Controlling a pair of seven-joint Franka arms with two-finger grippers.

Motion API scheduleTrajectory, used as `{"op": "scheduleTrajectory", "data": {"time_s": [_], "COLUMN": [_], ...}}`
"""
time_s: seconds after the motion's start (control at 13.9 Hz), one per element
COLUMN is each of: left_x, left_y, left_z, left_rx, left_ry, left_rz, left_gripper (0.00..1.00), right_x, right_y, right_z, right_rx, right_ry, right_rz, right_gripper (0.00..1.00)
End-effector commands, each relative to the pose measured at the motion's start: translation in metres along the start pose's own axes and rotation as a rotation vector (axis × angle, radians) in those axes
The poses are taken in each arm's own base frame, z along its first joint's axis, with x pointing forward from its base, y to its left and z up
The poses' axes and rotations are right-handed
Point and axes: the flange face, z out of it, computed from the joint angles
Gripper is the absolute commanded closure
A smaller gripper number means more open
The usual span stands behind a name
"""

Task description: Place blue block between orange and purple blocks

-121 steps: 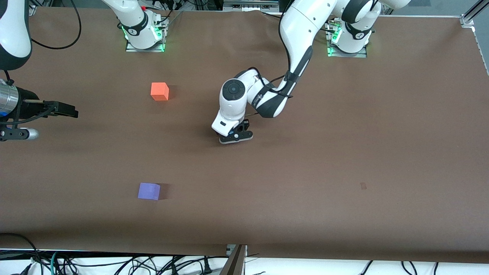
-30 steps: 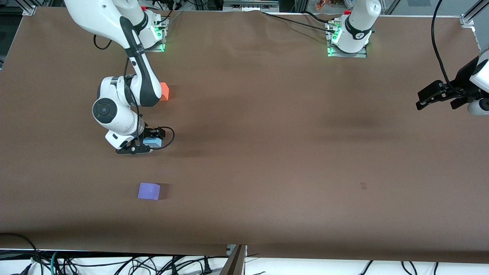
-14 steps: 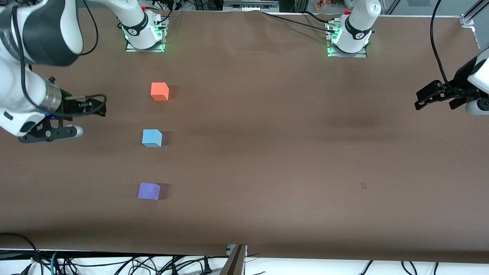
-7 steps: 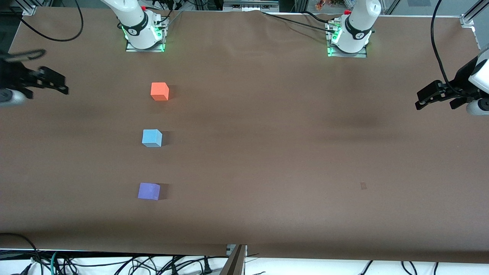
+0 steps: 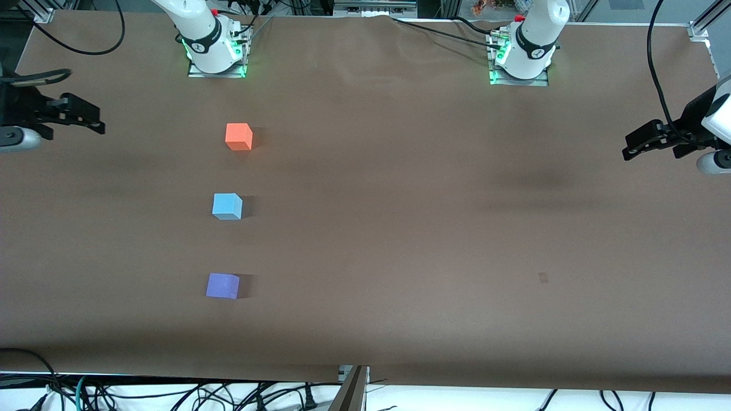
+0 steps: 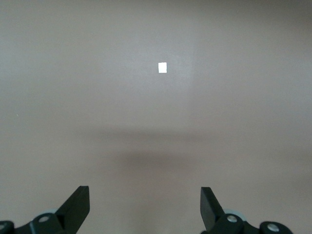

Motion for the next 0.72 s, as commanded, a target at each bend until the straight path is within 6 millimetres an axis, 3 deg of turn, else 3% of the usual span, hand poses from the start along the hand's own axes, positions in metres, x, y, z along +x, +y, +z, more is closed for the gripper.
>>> {"op": "scheduleTrajectory", "data": {"time_s": [0.0, 0.14, 0.65], "left_x": [0.001, 0.001, 0.002], "left_y": [-0.002, -0.002, 0.002], "left_z": [-0.002, -0.002, 0.0], "left_rx": [-0.001, -0.001, 0.015], "left_ry": [-0.009, -0.008, -0.011], "left_rz": [0.004, 0.002, -0.049], "left_gripper": [0.0, 0.0, 0.0], "right_x": [-0.005, 0.003, 0.005], "right_y": [-0.001, 0.0, 0.001], "right_z": [-0.002, 0.006, 0.006], "right_rx": [-0.013, -0.016, -0.018], "right_ry": [0.006, -0.011, -0.006], "right_rz": [0.021, 0.015, 0.017], "right_gripper": [0.0, 0.0, 0.0]}}
